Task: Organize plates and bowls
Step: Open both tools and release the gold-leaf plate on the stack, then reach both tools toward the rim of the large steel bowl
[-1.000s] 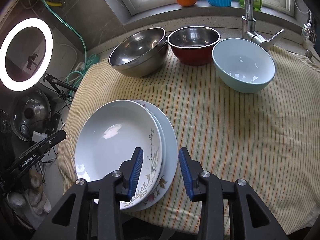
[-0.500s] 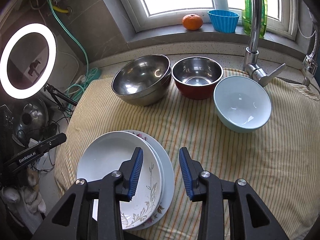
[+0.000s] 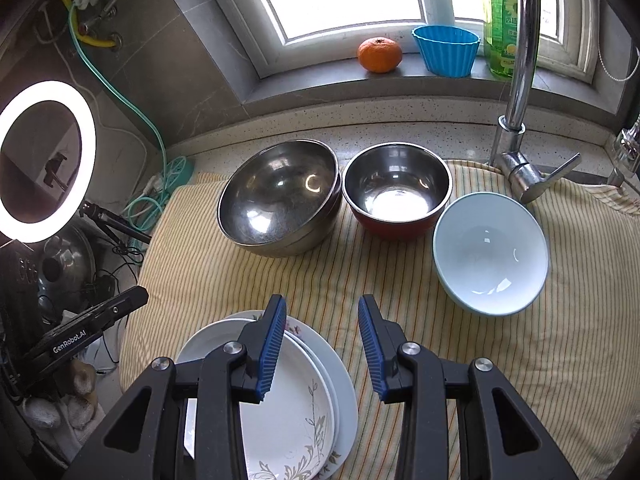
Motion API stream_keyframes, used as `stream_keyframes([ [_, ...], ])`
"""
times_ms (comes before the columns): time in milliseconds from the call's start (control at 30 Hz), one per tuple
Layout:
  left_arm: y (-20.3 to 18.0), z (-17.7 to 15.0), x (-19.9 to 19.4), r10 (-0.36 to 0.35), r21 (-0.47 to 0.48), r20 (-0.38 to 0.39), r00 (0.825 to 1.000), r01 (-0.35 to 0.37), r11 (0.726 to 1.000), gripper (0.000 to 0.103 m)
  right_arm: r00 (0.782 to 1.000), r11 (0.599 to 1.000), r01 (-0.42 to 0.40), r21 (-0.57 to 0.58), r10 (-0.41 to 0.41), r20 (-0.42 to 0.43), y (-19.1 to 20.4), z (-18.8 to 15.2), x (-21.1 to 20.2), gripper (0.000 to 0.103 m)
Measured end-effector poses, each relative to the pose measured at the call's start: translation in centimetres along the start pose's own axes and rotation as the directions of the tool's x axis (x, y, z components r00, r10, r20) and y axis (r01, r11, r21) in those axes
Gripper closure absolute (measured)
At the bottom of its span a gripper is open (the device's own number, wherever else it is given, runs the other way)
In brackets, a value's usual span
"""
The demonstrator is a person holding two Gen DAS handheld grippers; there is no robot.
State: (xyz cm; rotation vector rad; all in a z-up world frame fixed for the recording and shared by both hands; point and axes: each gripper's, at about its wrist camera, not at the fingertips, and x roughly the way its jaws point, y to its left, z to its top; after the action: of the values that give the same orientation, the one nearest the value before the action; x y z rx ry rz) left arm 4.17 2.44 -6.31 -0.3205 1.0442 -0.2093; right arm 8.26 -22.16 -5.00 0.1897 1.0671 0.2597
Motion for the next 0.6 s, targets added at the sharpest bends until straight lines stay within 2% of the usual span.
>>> stream_keyframes([
  [300, 0.3, 2.2, 1.5, -0.057, -0.015, -0.031, 0.998, 0.056, 0.998, 0.09, 1.0, 1.0, 0.008, -0.006, -0.008, 0.006, 0.9, 3.6, 1.5, 0.069],
  [433, 0.7, 3.2, 2.6, -0.077, -0.074, -0.055, 0.995, 0.073, 0.995, 0.09, 1.0, 1.0, -0.01, -0.005, 0.009, -0.017, 0.5, 5.9, 3.1, 0.069],
  [600, 0.6, 3.8, 3.4, -0.062, -0.127, -0.042, 0.997, 0.056, 0.99, 0.09, 0.997, 0.998, -0.057, 0.007, 0.057, -0.049, -0.8, 9.2, 5.3, 0.069],
])
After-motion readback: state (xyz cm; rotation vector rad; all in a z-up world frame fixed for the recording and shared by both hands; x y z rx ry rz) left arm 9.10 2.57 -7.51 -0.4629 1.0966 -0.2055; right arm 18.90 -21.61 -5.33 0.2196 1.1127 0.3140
